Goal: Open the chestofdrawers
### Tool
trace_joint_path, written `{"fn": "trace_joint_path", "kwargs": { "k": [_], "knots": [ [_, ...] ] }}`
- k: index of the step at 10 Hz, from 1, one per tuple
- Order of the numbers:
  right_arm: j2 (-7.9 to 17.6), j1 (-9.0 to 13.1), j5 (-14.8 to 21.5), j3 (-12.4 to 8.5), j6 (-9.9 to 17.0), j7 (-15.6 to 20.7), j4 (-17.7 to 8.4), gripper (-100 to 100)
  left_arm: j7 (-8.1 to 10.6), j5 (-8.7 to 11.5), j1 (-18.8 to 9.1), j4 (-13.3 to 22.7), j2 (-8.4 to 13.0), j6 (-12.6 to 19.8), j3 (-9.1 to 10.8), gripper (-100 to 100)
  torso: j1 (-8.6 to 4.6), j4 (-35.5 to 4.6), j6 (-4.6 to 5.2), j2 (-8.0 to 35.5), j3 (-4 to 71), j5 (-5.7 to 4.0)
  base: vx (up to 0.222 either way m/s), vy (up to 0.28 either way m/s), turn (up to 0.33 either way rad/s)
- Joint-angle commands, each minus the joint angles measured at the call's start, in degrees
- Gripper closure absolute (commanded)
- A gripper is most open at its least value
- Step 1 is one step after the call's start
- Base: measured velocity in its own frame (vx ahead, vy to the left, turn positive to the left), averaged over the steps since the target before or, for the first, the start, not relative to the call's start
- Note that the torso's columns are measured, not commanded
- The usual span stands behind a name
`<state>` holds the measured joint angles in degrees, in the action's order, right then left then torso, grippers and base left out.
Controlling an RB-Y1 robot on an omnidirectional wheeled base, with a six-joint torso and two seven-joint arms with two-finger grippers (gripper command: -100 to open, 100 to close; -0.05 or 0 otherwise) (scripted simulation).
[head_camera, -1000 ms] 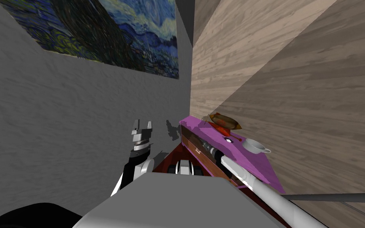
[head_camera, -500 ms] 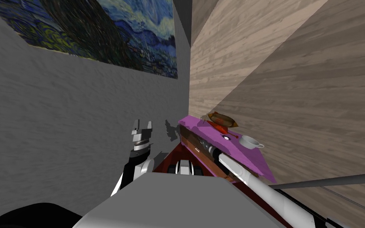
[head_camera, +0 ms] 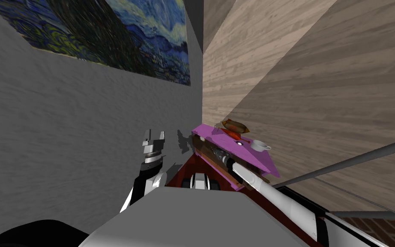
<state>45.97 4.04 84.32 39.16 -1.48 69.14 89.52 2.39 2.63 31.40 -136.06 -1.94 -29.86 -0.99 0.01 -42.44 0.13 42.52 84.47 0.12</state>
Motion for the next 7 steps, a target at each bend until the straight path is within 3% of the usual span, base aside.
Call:
{"fn": "trace_joint_path", "kwargs": {
  "k": [1, 3, 4, 7],
  "knots": [
    [-1.2, 1.7, -0.2, -0.1, -1.5, 0.9, -1.2, 100, 0.0, 0.0, 0.0, 0.0, 0.0, 0.0, 0.0, 0, -0.01, 0.0, 0.01, 0.0, 0.0, 0.0, -0.057, 0.049, -0.054],
    [-1.5, 2.9, -0.3, 0.5, -2.0, 1.0, -1.8, 100, 0.0, 0.0, 0.0, 0.0, 0.0, 0.0, 0.0, 0, -0.06, 0.0, -0.11, -0.2, 0.1, -0.03, -0.028, 0.018, -0.04],
    [-1.6, 1.8, -0.4, 0.0, -2.3, 1.5, -1.7, 100, 0.0, 0.0, 0.0, 0.0, 0.0, 0.0, 0.0, 0, -0.01, 0.0, -0.07, -0.1, 0.1, -0.02, -0.014, 0.012, -0.015],
    [-1.4, 1.7, -0.2, 0.3, -2.3, 1.5, -0.8, 100, 0.0, 0.0, 0.0, 0.0, 0.0, 0.0, -0.01, 0, 0.25, 0.1, -0.09, 0.1, -0.1, -0.03, -0.098, 0.092, -0.041]
  ]
}}
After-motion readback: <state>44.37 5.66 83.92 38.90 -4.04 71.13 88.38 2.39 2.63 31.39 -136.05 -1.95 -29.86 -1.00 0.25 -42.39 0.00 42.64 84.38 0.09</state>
